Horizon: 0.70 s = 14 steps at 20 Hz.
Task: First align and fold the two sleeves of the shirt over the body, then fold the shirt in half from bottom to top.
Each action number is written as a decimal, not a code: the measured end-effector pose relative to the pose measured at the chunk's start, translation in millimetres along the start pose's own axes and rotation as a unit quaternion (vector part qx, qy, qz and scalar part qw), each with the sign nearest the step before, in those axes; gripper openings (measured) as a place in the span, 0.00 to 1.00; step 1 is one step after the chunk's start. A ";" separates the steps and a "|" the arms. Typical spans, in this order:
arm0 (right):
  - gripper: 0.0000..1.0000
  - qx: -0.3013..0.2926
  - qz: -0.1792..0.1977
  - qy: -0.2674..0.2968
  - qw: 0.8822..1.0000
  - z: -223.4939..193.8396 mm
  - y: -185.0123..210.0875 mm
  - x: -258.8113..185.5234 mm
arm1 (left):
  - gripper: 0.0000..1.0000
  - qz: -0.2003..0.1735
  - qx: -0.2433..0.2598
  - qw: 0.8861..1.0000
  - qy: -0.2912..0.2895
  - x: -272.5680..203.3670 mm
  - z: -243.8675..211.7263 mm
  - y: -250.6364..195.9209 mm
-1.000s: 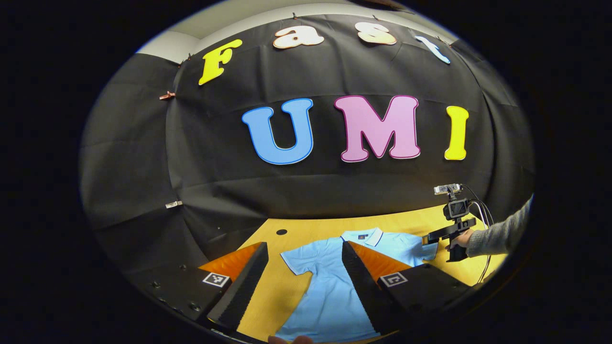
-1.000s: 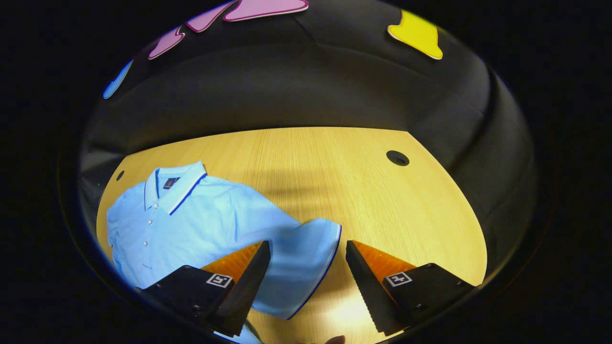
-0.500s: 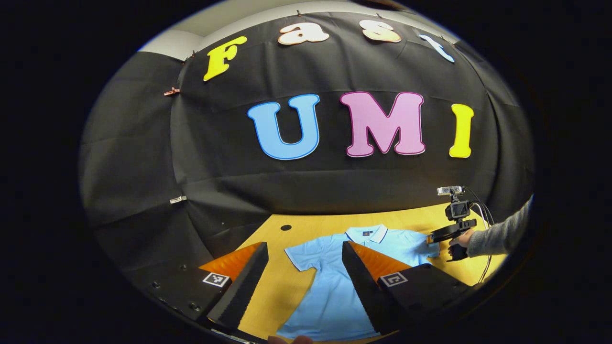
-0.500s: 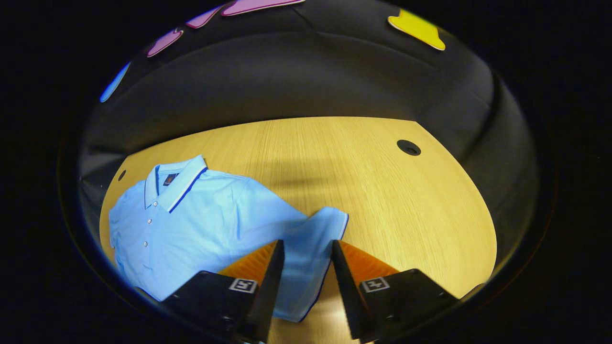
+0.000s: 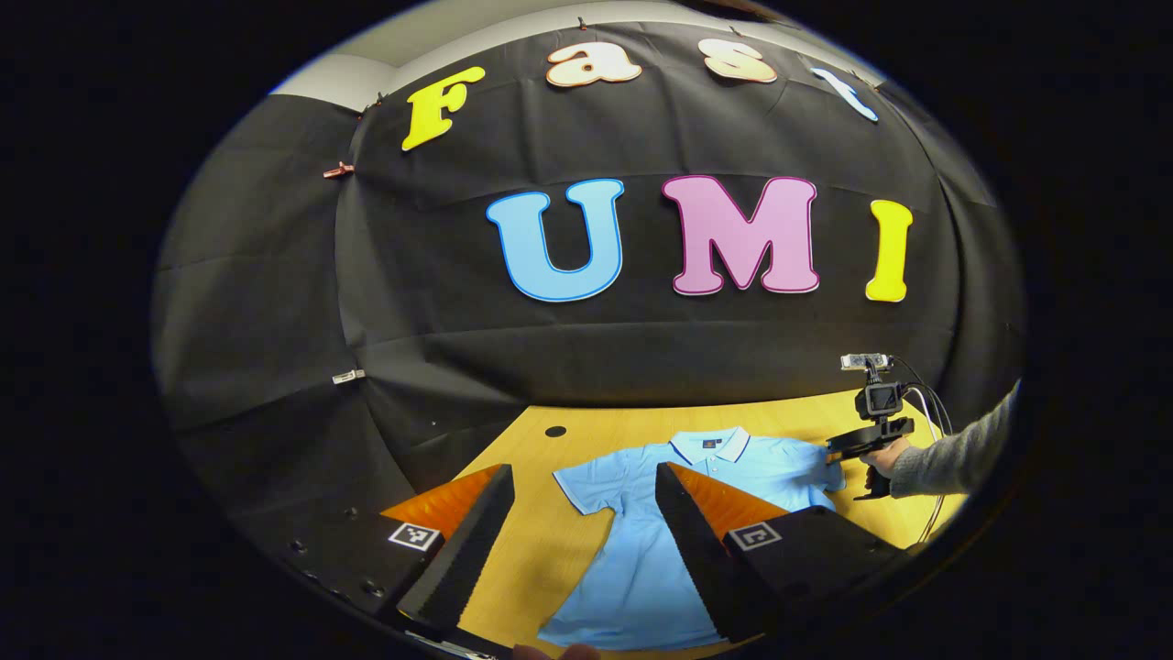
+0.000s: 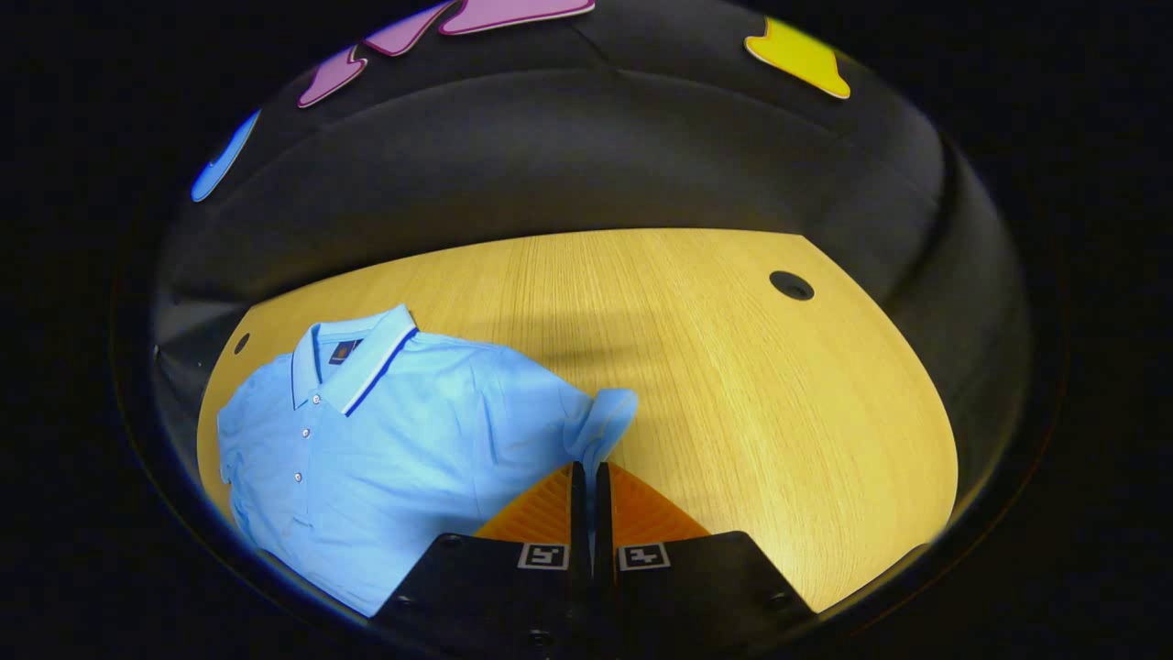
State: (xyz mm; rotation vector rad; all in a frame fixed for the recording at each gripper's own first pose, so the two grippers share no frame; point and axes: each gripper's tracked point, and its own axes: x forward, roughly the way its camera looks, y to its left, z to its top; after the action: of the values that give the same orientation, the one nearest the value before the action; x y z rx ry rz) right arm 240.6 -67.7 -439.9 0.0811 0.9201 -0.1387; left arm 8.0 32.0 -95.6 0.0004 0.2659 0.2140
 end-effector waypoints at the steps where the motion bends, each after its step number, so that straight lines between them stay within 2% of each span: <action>1: 0.05 -0.003 0.004 -0.013 1.000 8.5 4.6 -5.6 | 0.99 -0.001 -0.002 1.000 0.000 -0.7 -0.8 1.0; 5: 0.05 -0.020 0.036 -0.048 0.998 29.3 36.6 -31.0 | 0.99 -0.003 -0.006 1.000 0.001 -2.7 -4.5 4.9; 9: 0.05 -0.044 0.083 -0.061 0.994 32.0 87.7 -47.6 | 0.98 0.001 -0.011 1.000 -0.002 -3.3 -4.9 12.4; 14: 0.05 -0.088 0.147 -0.067 0.983 26.3 159.0 -65.6 | 0.99 0.015 -0.019 1.000 0.001 -10.5 -9.0 25.2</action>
State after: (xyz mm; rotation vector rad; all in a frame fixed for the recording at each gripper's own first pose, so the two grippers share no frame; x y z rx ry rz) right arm 246.6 91.5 -370.1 0.0427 0.7734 0.2082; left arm -9.5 54.2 -100.8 -0.0335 0.2634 0.2490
